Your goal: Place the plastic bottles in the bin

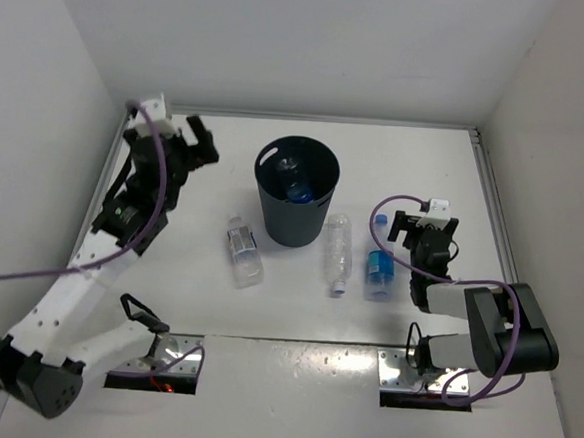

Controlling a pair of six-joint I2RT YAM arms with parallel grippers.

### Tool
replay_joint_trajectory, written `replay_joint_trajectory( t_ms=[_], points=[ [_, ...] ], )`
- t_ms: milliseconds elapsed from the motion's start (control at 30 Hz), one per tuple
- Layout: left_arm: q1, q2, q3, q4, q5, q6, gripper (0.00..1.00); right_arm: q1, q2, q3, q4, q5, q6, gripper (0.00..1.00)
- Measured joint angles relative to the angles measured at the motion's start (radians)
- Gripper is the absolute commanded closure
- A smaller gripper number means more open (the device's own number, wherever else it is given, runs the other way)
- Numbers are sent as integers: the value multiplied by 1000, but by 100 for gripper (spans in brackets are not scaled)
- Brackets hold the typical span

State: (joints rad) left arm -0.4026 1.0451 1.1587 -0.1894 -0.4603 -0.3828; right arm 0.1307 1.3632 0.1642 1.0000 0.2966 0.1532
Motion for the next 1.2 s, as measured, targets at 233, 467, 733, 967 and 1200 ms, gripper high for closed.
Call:
replay_joint_trajectory(
  t_ms=[233,467,733,967,1200],
  points=[
    [45,-298,-490,-64,-10,-78,0,28,-7,3,-4,100,3,0],
    [52,-514,-699,-80,-20,-142,0,24,-55,467,-687,-39,-35,0],
    [26,-494,-777,-40,-69,-165,0,-25,-72,676,-1123,-170,85,0],
    [-6,-372,-806,8,-103,-208,0,-36,-72,674,-1325,-337,95,0],
    [-13,-462,-895,2,-153,-361,0,-88,-64,652,-1387,-492,85,0]
  ],
)
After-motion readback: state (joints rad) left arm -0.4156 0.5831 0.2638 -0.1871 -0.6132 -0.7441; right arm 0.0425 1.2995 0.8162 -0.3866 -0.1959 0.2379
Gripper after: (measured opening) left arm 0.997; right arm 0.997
